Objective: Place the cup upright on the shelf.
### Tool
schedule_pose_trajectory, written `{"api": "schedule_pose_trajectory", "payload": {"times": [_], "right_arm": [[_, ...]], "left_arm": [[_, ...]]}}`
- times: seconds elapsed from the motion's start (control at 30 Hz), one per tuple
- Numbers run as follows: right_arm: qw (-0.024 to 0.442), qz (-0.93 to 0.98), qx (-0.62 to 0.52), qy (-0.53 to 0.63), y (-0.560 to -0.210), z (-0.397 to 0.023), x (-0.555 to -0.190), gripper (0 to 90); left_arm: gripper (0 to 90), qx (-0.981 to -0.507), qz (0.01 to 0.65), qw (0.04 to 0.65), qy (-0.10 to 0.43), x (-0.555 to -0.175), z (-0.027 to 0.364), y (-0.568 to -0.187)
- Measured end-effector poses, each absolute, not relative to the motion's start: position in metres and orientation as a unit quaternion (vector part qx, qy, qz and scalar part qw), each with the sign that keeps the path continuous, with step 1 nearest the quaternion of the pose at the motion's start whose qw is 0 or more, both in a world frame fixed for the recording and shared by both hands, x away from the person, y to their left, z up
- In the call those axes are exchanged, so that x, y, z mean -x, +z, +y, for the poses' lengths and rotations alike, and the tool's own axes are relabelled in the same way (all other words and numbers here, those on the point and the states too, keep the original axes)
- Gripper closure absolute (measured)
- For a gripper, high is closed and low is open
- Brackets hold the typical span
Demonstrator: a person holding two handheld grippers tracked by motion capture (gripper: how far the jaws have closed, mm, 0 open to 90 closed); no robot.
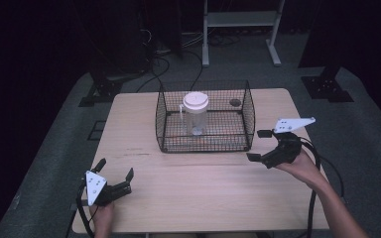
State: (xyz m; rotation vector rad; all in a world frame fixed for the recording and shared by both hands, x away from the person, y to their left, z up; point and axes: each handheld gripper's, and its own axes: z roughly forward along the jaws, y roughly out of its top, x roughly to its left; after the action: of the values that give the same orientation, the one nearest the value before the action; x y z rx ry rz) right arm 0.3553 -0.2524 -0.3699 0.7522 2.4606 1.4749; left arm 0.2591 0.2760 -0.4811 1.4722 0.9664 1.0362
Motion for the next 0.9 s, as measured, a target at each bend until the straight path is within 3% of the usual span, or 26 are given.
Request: {"api": "schedule_pose_trajectory", "payload": {"times": [0.9], "right_arm": [[0.087,0.819,-0.277,0.495,-0.39,-0.277,-0.334,0.0]], "left_arm": [[0.9,-0.614,0.403,0.522,0.433,-0.259,0.276,-0.481]]}}
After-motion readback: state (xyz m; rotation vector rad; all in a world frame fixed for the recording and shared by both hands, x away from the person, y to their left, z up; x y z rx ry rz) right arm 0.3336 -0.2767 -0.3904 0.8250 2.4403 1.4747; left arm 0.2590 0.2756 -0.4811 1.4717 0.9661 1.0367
